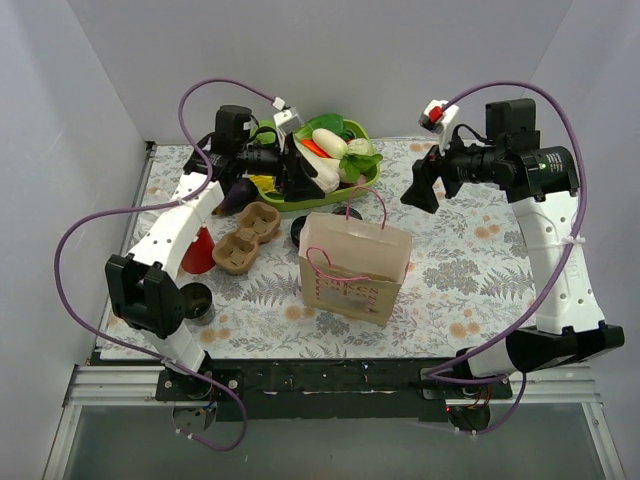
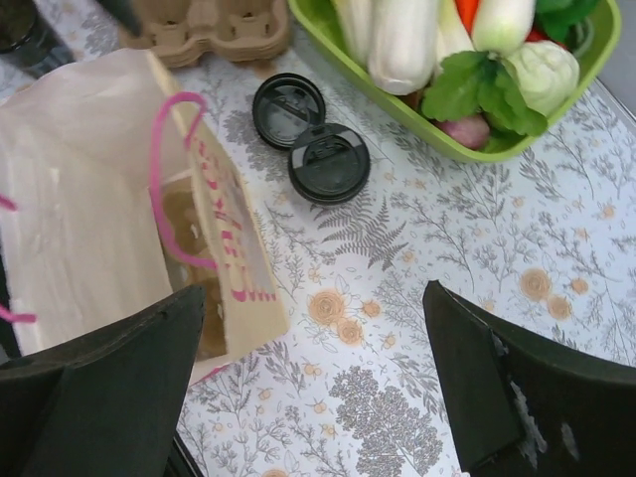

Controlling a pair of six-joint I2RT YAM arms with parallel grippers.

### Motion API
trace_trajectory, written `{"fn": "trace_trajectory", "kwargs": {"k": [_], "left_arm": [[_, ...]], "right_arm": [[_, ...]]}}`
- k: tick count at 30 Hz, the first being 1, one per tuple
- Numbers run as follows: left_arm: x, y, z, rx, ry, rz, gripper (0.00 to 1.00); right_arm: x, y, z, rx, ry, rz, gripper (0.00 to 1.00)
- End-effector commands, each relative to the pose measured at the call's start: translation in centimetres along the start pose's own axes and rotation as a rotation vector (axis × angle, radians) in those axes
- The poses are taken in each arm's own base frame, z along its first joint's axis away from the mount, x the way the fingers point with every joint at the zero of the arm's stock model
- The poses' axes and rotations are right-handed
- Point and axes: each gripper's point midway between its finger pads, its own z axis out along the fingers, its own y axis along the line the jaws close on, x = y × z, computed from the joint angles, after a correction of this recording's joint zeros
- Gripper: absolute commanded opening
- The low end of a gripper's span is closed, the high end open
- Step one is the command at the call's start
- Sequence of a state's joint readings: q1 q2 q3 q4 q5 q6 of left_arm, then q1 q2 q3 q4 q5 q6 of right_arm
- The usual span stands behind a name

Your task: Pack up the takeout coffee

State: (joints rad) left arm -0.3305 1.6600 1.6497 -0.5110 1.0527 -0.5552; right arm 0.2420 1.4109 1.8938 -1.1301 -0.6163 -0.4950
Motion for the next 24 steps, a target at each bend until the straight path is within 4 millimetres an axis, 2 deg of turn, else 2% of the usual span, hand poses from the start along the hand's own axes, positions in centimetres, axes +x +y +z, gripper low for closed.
{"fn": "trace_trajectory", "kwargs": {"k": [1, 2, 3, 6, 13, 16, 17, 19, 20, 24], "left_arm": [[-0.5, -3.6, 2.0, 0.146, 0.051, 0.167, 0.83], [0.9, -4.0, 2.3, 0.149, 0.114, 0.137, 0.82], [1.3, -4.2, 3.2, 0.147, 0.149, 0.214, 0.82], [2.6, -3.7, 4.4, 0.127, 0.226, 0.229, 0.77], [4.3, -4.4, 5.4, 0.178, 0.279, 0.241, 0.75], [5.2, -4.8, 6.0, 0.197, 0.307, 0.23, 0.63], [5.3, -4.9, 6.0, 0.201, 0.311, 0.225, 0.53], [5.0, -5.0, 6.1, 0.205, 0.311, 0.221, 0.42], [5.1, -5.1, 6.0, 0.207, 0.323, 0.2, 0.3], [5.0, -5.8, 5.0, 0.192, 0.35, 0.189, 0.22]], "right_arm": [[-0.1, -3.9, 0.2, 0.107, -0.038, 0.088, 0.98], [0.1, -4.4, 0.1, 0.118, -0.033, 0.1, 0.98], [0.4, -5.2, -0.2, 0.137, -0.033, 0.118, 0.98], [1.2, -6.4, -0.5, 0.144, -0.031, 0.146, 0.98], [4.5, -6.3, 0.0, 0.116, 0.018, 0.172, 0.96], [6.1, -6.1, 0.9, 0.091, 0.036, 0.18, 0.95], [6.6, -6.1, 1.2, 0.082, 0.043, 0.175, 0.95], [7.7, -6.6, 2.2, 0.07, 0.062, 0.177, 0.98], [8.0, -7.0, 2.4, 0.068, 0.07, 0.146, 0.98], [8.5, -9.2, 4.0, 0.099, 0.068, 0.029, 0.98]]}}
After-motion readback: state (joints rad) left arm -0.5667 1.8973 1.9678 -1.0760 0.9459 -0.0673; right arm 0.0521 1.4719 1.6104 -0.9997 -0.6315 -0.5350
